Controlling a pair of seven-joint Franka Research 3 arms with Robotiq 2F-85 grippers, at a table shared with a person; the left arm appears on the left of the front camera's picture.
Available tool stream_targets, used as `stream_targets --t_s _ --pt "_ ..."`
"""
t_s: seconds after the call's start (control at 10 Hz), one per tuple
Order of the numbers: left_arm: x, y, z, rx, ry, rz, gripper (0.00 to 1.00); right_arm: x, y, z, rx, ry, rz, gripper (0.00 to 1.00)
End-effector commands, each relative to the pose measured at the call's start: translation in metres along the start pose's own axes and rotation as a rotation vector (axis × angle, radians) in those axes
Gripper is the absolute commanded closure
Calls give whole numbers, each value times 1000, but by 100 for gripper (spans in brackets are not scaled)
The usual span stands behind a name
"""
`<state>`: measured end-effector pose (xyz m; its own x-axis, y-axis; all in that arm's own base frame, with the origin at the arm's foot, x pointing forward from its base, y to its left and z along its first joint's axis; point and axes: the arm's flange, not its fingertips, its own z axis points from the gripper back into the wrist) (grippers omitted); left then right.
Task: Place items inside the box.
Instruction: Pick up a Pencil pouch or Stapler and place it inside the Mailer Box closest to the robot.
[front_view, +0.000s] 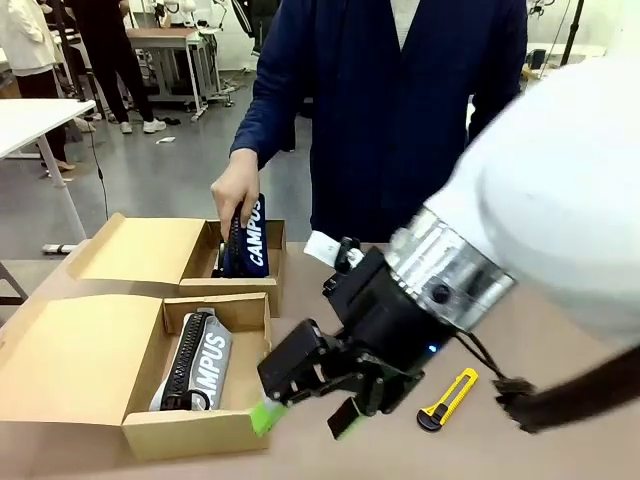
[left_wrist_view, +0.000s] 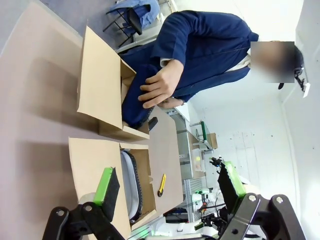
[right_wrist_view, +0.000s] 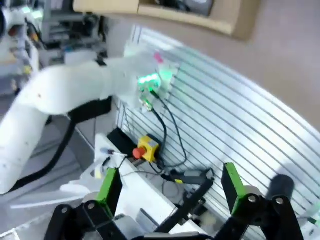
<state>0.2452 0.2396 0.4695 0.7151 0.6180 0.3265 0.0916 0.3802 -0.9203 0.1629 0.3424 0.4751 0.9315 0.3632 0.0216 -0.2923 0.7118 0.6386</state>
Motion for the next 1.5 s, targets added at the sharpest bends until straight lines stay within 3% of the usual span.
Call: stream_targets --t_s 0.0,0.1,0.2,0.3,0.4,0.5,0.7,0.9,1.0,1.2,1.4 --pt "1 -2 -1 -23 -14 -16 0 31 34 -21 -65 122 107 0" --pt "1 -2 -1 -23 -14 -16 0 31 34 -21 -65 122 107 0" --pt "1 -2 -1 -23 -14 -16 0 2 10 -7 -18 34 29 0" --pt "1 -2 -1 -23 -14 -16 0 22 -5 22 106 -126 -38 0" --pt "1 -2 -1 -23 -14 -16 0 15 -36 62 165 -270 -115 0" --pt "1 -2 -1 -23 -14 -16 0 -2 -79 106 239 -365 -205 0" --pt "1 -2 -1 -23 -14 -16 0 -62 -177 176 483 -424 -326 0" --pt "1 -2 -1 -23 -14 -16 0 -141 -275 222 670 -720 -546 0" --pt "1 -2 -1 -23 -14 -16 0 -172 -318 228 694 -839 -675 0" --pt "1 -2 -1 -23 -14 -16 0 -212 -375 203 787 -868 -665 0" --pt "1 -2 -1 -23 -14 -16 0 -230 -415 149 783 -669 -595 0"
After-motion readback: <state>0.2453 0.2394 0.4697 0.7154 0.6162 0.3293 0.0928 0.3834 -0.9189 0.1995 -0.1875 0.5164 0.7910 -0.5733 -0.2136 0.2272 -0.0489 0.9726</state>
